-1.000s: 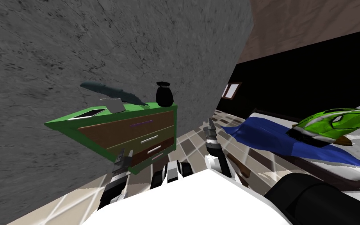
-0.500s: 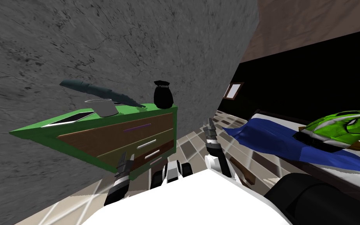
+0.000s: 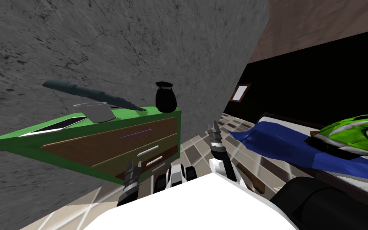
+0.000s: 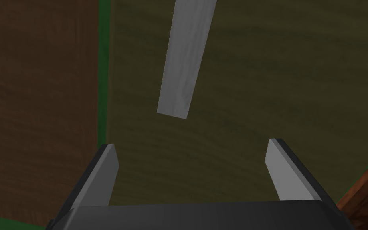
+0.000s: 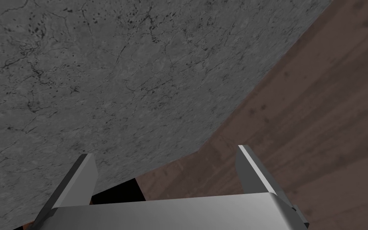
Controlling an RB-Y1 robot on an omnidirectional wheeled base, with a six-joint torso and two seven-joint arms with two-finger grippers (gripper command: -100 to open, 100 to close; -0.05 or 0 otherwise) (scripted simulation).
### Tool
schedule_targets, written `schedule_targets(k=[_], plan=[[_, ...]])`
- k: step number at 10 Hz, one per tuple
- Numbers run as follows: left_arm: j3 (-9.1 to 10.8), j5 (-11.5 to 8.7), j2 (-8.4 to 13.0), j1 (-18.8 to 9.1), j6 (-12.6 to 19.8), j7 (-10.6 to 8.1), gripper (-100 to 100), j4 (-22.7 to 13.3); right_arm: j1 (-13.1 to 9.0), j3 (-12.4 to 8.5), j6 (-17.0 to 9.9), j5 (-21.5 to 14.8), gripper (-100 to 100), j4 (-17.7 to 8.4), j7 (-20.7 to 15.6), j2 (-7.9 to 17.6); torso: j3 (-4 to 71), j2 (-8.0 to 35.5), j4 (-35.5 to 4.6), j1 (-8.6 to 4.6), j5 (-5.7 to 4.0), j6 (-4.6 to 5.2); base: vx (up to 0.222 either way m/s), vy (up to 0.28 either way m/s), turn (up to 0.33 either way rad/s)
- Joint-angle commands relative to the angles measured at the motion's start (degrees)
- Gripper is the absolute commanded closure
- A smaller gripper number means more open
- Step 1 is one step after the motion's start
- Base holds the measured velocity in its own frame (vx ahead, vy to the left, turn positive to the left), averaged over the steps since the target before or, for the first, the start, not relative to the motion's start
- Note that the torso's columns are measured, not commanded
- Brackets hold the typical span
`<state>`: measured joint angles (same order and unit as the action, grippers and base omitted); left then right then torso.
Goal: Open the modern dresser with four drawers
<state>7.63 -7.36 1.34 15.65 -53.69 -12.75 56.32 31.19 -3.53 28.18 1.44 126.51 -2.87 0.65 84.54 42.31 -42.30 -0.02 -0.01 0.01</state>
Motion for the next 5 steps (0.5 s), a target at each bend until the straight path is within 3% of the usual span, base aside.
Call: schedule_targets(k=[1, 3, 4, 5], plan=[[0.25, -0.2, 0.3, -0.8, 1.5, -0.03, -100, 0.7, 0.0, 0.0, 0.0, 0.0, 0, 0.0, 0.0, 0.0, 0.0, 0.0, 0.0, 0.07, 0.01, -0.01, 0.007, 0.001, -0.002], [0.28, -0.2, 0.4, -0.8, 1.6, -0.1, -100, 0.9, 0.0, 0.0, 0.0, 0.0, 0, 0.0, 0.0, 0.0, 0.0, 0.0, 0.0, 0.06, 0.02, 0.0, 0.005, 0.002, -0.005], [0.07, -0.1, 0.0, -0.2, 0.2, -0.05, 100, -0.1, 0.0, 0.0, 0.0, 0.0, 0, 0.0, 0.0, 0.0, 0.0, 0.0, 0.0, 0.02, 0.01, -0.01, -0.001, -0.003, 0.01], [0.14, -0.1, 0.2, -0.3, 1.1, -0.11, 100, 0.6, 0.0, 0.0, 0.0, 0.0, 0, 0.0, 0.0, 0.0, 0.0, 0.0, 0.0, -0.01, 0.01, -0.02, 0.0, 0.0, 0.0]])
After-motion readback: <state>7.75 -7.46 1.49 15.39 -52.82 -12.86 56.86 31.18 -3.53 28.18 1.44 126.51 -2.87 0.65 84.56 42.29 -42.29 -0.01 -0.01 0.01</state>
